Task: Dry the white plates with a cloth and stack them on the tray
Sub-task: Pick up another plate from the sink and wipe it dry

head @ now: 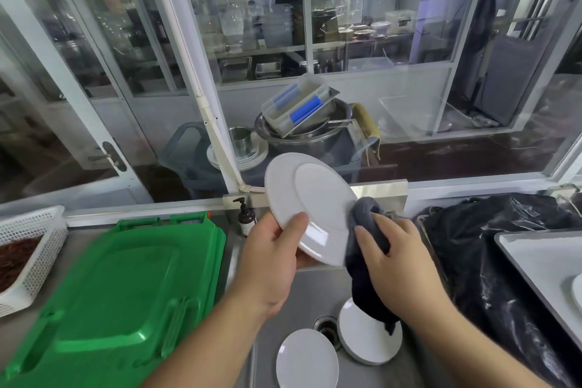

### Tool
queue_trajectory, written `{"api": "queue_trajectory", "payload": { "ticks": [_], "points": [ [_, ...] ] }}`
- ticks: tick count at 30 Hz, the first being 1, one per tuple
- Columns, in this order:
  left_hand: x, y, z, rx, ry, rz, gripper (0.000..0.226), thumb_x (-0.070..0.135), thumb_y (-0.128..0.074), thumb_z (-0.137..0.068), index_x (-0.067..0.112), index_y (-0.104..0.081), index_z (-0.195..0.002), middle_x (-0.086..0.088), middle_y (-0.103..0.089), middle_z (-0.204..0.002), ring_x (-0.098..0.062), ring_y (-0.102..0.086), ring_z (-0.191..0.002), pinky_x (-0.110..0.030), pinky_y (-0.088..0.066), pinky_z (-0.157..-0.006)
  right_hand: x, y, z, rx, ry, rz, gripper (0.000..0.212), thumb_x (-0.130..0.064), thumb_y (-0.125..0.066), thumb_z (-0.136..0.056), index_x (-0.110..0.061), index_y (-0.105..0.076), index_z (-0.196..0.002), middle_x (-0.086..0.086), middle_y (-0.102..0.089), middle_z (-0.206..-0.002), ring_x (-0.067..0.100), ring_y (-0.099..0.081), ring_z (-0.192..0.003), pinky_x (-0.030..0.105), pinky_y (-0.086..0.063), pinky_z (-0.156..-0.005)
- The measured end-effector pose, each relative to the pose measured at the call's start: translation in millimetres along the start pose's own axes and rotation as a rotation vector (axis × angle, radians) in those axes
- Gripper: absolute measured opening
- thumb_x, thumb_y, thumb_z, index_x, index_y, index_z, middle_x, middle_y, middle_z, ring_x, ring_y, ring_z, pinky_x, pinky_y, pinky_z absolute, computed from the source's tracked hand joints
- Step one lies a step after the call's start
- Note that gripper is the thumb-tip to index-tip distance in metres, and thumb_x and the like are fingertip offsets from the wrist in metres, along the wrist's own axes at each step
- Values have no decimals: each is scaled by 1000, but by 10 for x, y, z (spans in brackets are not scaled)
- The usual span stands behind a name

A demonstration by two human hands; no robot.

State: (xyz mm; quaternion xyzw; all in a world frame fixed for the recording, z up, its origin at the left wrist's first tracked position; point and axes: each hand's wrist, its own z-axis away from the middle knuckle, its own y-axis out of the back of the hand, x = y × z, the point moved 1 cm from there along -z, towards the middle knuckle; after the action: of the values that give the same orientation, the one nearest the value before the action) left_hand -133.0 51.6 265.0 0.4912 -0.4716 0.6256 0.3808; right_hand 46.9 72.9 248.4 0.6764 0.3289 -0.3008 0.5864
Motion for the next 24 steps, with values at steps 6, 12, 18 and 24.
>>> {"api": "queue_trajectory", "payload": {
  "ticks": [6,12,18,24],
  "points": [
    [-82,3,69,-99,-18,-234,20,31,-65,-96,22,-74,-111,-6,-79,-103,-29,-75,-99,-57,-63,-84,-121,102,30,-29,438,181,21,-36,-64,-95,-21,-72,-107,-13,-58,-107,9,-53,-90,25,-42,-72],
    [-139,20,188,-202,-54,-300,18,35,-63,-93,25,-75,-102,-6,-79,-101,-27,-75,-100,-54,-63,-86,-164,197,-378,-24,532,181,24,-25,-77,-92,-19,-75,-115,-4,-66,-109,14,-60,-94,18,-39,-78],
    [-149,26,243,-167,-101,-236,31,36,-63,-92,16,-71,-114,-5,-78,-106,-24,-75,-102,-53,-62,-87,-163,204,-537,-39,342,228,35,-31,-71,-96,-23,-72,-130,3,-67,-123,26,-64,-106,26,-42,-85],
    [-208,39,270,-85,-97,-168,15,29,-65,-96,23,-74,-105,-4,-79,-103,-25,-75,-101,-50,-63,-85,-117,197,-357,-113,234,319,16,-35,-60,-98,-30,-68,-111,1,-70,-95,27,-64,-85,41,-52,-79]
  ]
}}
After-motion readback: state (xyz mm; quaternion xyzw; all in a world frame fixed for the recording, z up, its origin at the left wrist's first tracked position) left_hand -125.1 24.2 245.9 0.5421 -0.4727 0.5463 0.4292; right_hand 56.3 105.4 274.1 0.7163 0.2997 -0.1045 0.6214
